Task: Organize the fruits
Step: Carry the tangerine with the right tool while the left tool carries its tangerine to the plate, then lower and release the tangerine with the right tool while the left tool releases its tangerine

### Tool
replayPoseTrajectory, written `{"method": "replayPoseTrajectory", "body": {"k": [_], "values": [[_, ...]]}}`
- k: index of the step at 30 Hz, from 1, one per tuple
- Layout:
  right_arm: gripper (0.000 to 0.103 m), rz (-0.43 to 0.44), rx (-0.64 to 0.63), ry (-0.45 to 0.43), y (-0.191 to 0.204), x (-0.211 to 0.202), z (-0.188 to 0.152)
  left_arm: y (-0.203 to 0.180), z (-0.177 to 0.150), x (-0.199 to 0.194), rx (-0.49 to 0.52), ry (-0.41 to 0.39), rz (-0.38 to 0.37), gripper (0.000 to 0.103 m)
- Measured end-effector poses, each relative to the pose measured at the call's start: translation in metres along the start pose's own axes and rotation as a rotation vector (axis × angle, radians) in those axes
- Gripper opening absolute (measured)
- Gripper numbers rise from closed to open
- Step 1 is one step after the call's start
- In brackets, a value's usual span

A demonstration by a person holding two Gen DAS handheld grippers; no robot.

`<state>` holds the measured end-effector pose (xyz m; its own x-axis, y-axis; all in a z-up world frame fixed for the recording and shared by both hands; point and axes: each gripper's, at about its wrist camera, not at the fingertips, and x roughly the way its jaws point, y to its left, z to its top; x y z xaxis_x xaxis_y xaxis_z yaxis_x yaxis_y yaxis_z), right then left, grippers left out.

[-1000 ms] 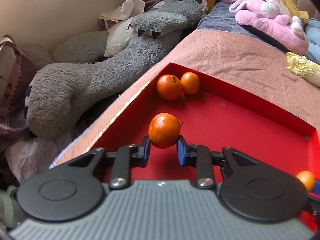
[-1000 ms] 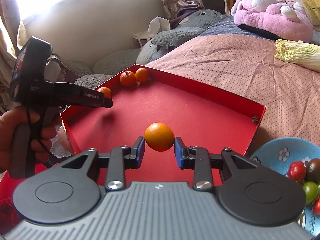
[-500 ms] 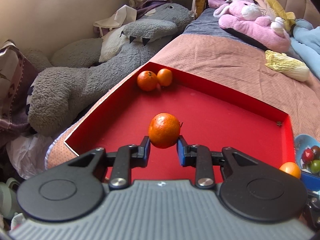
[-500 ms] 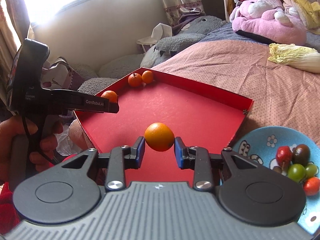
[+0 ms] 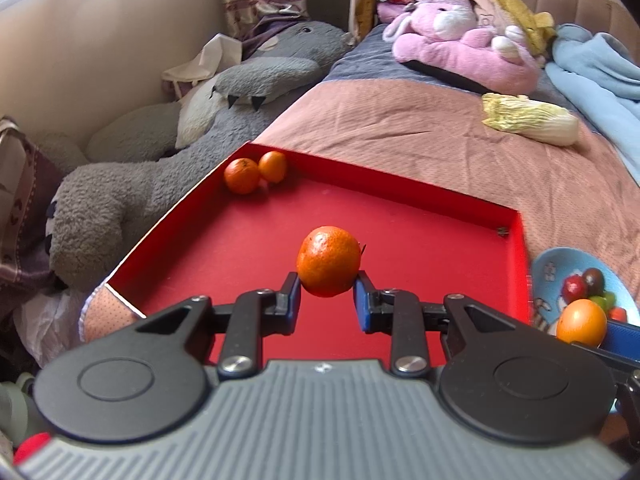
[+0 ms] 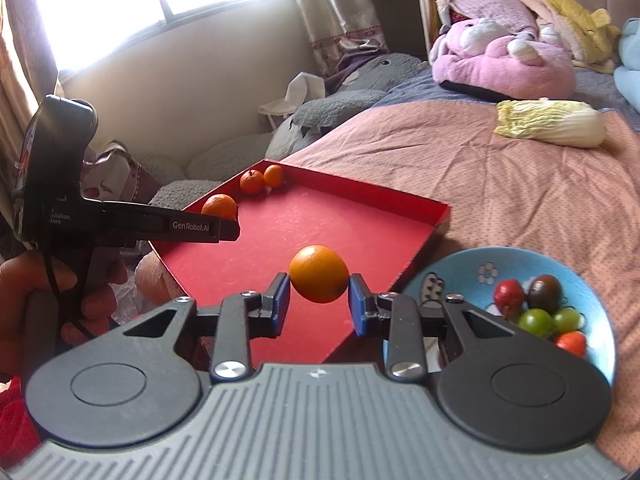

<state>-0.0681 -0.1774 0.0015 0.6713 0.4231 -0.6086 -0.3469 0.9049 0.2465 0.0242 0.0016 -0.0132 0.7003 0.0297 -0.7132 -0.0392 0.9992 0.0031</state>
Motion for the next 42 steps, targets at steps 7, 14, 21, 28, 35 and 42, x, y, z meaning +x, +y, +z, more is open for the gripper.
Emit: {"method": "replayPoseTrajectory", "body": {"k": [7, 14, 21, 28, 35, 42], "values": [[0.037, -0.049, 0.016, -0.044, -0.017, -0.039, -0.006, -0.033, -0.002, -0.023, 0.060, -0.039, -0.044, 0.031], [0.037, -0.107, 0.043, -0.061, -0.034, -0.067, -0.018, -0.066, -0.006, -0.037, 0.114, -0.067, -0.098, 0.031], [0.037, -0.139, 0.065, -0.046, -0.046, -0.070, -0.025, -0.086, -0.018, -0.032, 0.114, -0.050, -0.158, 0.031], [0.037, -0.176, 0.101, -0.024, -0.067, -0.062, -0.037, -0.108, -0.032, -0.024, 0.159, -0.025, -0.231, 0.032], [0.037, -0.240, 0.089, -0.025, -0.090, -0.064, -0.046, -0.129, -0.038, -0.033, 0.201, -0.036, -0.284, 0.032], [0.037, -0.252, 0.094, 0.005, -0.099, -0.058, -0.065, -0.145, -0.049, -0.037, 0.262, -0.022, -0.331, 0.032]]}}
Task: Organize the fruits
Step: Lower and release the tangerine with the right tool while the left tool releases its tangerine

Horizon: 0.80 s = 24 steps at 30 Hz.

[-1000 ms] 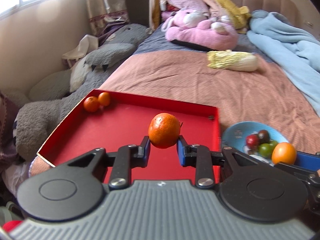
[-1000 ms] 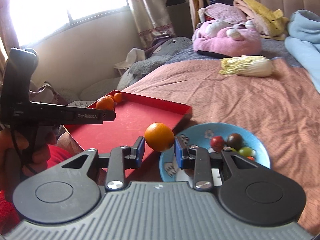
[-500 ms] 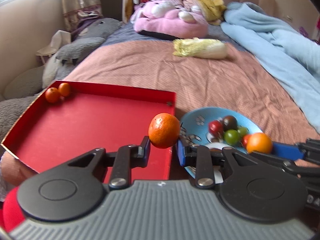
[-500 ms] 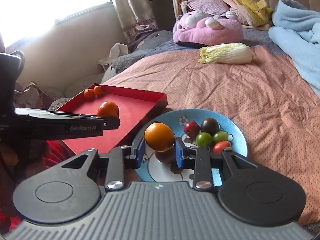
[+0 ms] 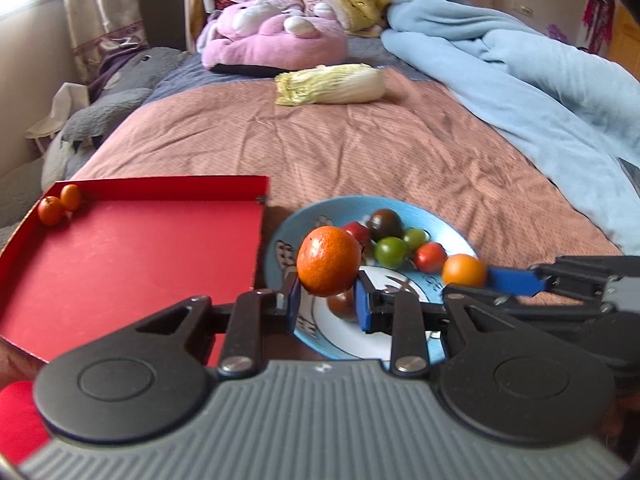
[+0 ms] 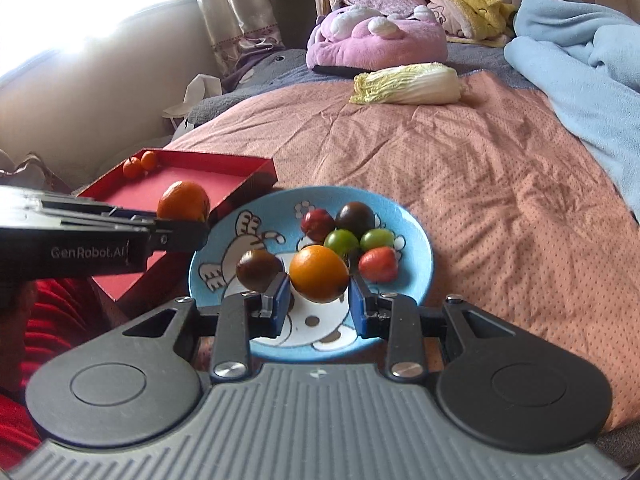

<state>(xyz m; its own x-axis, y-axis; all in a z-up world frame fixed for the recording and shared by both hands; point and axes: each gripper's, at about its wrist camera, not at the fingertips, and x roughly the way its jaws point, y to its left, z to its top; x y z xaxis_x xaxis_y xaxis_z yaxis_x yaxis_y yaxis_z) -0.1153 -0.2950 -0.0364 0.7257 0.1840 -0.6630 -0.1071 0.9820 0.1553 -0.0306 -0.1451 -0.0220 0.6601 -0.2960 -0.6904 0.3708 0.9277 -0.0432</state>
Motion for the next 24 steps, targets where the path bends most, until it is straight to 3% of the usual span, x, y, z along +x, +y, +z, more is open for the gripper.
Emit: {"method": "replayPoseTrajectory", "body": {"k": [17, 24], "values": [[0.037, -0.019, -0.072, 0.059, 0.018, 0.040, 0.006, 0.007, 0.036, 0.060, 0.045, 0.054, -0.012, 0.032], [0.037, -0.032, -0.060, 0.085, 0.017, 0.047, 0.005, 0.007, 0.036, 0.072, 0.045, 0.076, -0.036, 0.032]]}}
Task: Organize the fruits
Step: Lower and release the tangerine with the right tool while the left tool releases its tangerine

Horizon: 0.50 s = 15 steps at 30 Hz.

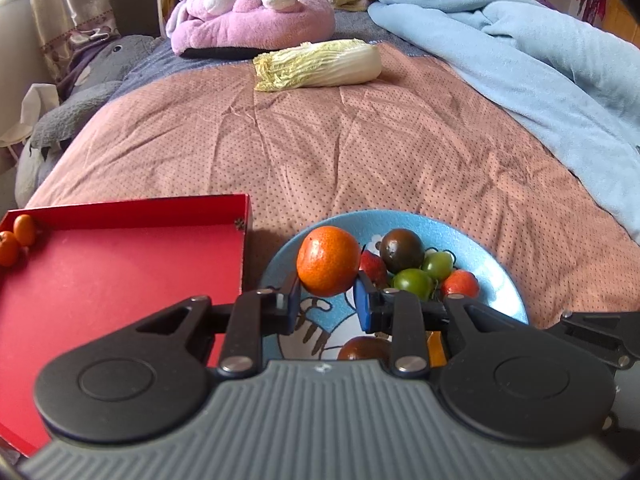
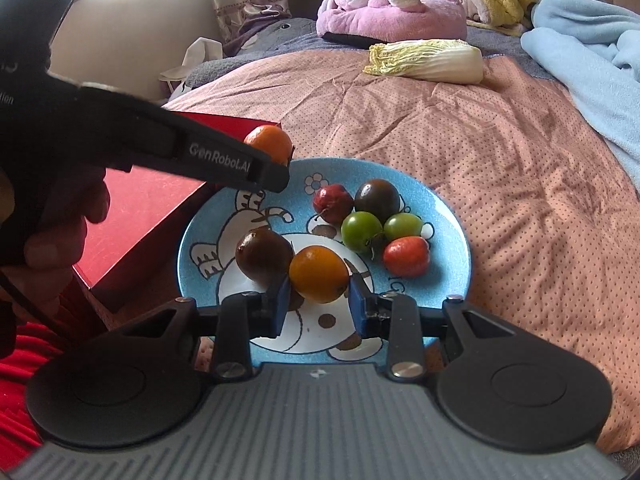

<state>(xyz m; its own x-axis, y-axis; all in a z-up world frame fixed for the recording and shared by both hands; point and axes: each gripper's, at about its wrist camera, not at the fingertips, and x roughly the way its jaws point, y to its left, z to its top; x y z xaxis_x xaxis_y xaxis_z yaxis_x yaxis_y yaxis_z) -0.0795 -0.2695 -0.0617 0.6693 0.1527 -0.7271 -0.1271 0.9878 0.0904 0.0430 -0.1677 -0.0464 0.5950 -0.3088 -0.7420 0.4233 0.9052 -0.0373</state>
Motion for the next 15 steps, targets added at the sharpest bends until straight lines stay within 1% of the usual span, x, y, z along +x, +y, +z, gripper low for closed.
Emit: {"method": "replayPoseTrajectory", "body": {"k": [7, 15], "values": [[0.037, -0.013, 0.016, 0.003, -0.004, 0.003, 0.002, -0.011, -0.004, 0.000, 0.036, 0.001, -0.049, 0.032], [0.037, -0.015, 0.048, 0.023, -0.015, 0.010, -0.006, -0.030, -0.005, 0.008, 0.087, 0.020, -0.085, 0.032]]}}
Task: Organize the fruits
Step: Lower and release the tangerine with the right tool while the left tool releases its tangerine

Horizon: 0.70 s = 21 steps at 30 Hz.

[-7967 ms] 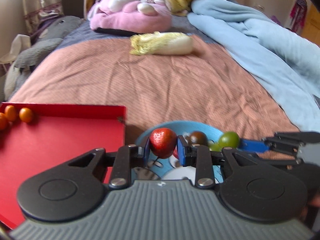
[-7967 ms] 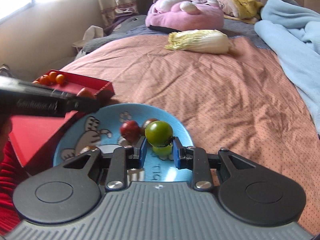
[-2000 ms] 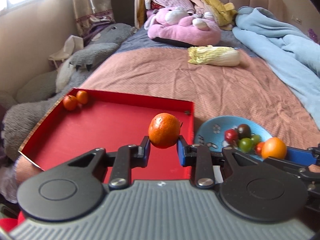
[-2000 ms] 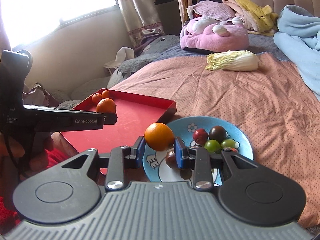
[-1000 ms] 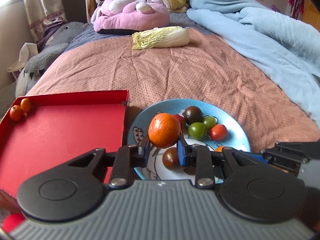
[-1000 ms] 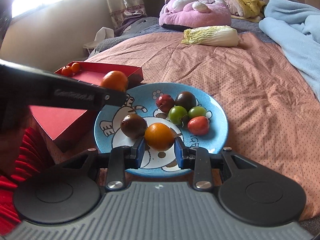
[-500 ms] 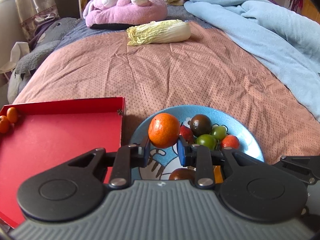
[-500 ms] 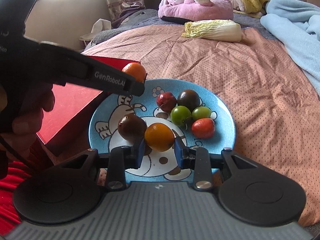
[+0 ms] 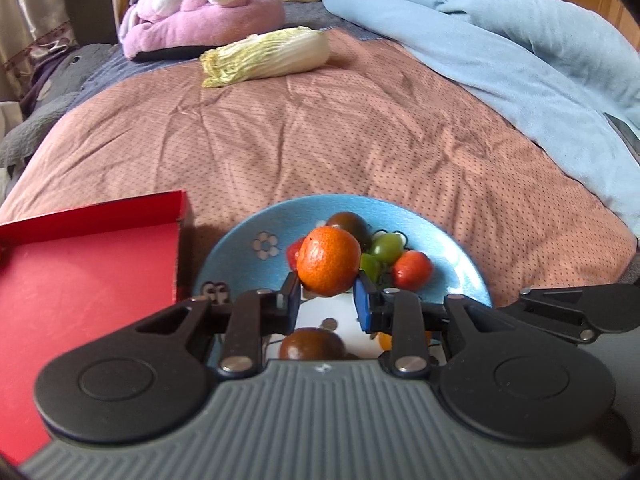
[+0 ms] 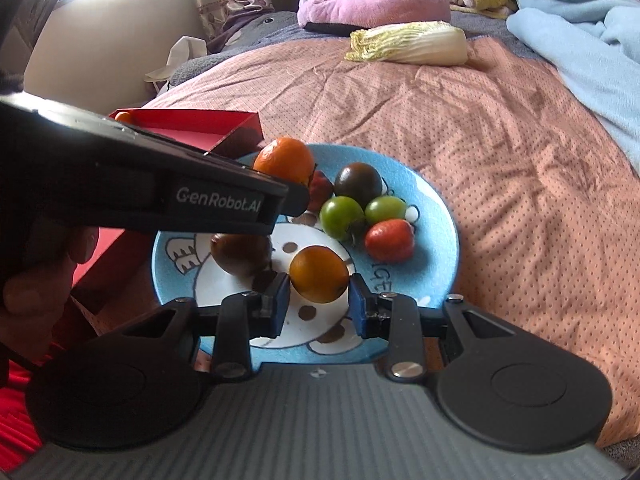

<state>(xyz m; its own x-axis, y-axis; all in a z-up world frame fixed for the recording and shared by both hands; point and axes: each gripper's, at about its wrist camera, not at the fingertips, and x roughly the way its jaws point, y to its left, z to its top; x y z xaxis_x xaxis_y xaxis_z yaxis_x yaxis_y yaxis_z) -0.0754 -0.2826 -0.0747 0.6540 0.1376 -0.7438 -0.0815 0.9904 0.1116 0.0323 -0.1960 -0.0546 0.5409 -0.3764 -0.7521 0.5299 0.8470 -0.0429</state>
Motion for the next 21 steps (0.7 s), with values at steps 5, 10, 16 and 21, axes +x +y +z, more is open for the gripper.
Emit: {"method": "replayPoseTrajectory", "body": {"k": [5, 10, 16, 21], "values": [[0.037, 0.000, 0.002, 0.019, -0.008, 0.005, 0.000, -0.009, 0.001, 0.004, 0.024, 0.018, -0.023, 0.032], [0.038, 0.012, -0.017, 0.043, -0.005, 0.008, 0.005, -0.019, 0.001, 0.006, 0.060, 0.040, -0.048, 0.032], [0.038, 0.014, -0.057, 0.058, 0.001, 0.008, 0.014, -0.022, 0.002, 0.005, 0.071, 0.050, -0.057, 0.034], [0.038, 0.006, -0.043, 0.045, 0.003, 0.010, 0.013, -0.017, 0.007, -0.003, 0.066, 0.055, -0.039, 0.038]]}}
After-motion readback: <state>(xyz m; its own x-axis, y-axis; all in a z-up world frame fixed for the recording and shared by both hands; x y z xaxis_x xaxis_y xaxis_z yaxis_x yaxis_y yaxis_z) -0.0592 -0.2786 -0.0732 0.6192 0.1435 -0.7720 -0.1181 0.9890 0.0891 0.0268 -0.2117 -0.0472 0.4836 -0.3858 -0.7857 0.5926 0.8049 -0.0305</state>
